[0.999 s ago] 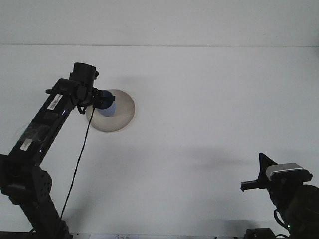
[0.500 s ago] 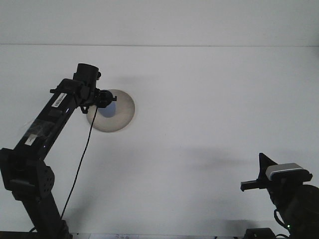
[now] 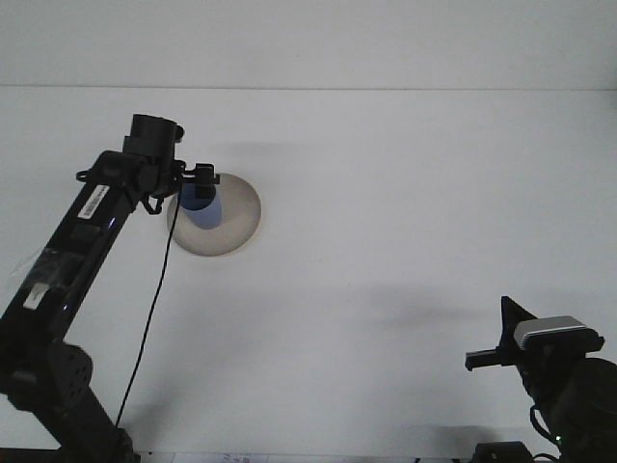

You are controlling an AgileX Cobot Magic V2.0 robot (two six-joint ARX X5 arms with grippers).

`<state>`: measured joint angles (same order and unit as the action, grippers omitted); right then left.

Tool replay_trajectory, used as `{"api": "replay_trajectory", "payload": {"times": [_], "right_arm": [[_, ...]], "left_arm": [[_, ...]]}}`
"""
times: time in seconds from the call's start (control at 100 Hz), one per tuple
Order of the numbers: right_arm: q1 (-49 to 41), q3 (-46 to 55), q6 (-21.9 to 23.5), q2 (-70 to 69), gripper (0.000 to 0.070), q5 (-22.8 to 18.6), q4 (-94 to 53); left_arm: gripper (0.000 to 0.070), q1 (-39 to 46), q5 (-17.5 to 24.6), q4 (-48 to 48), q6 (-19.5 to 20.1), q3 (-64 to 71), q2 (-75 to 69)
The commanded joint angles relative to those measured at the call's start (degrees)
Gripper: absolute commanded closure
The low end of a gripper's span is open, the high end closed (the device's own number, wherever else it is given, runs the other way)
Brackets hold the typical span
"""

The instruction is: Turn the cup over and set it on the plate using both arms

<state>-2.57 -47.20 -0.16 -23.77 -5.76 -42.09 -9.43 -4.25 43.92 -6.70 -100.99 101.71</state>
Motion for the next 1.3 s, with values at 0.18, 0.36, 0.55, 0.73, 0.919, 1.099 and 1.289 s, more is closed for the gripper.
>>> {"api": "replay_trajectory", "payload": {"times": [0.18,0.36,0.55,0.73,0.919,1.099,1.289], "right_arm": [[0.02,-0.57,0.15,-0.28,0.0700,0.22,0.55],[0.02,-0.57,0.15,-0.28,0.0700,0.22,0.52],[0.02,-0.57,0.15,-0.28,0.0700,0.20,0.52],[0.02,-0.57,0.15,-0.28,0.0700,0.20,0.52],[0.02,-0.57,0.15,-0.28,0.0700,0.20,0.52],[0.02,-0.57,0.15,-0.28,0.0700,0.20,0.52],[0.02,-0.57,0.15,-0.28,0.0700,0.20,0.52]], "left_arm": [[0.0185,0.24,0.15,-0.70,-2.62,0.66,-11.91],[0.0195,-0.98,-1.49,-7.21,-3.52,11.58,-25.40],[0.0198,-1.31,-3.15,-15.39,-4.57,29.16,-41.70],[0.0217,-1.31,-3.13,-20.50,-3.93,46.38,-57.29],[0.0700,-1.90,-2.73,-18.69,-0.81,55.78,-68.59],[0.0691,-2.12,-2.73,-17.00,0.15,56.94,-73.46],[0.0688,-2.10,-2.78,-17.05,0.00,56.92,-75.32]]}}
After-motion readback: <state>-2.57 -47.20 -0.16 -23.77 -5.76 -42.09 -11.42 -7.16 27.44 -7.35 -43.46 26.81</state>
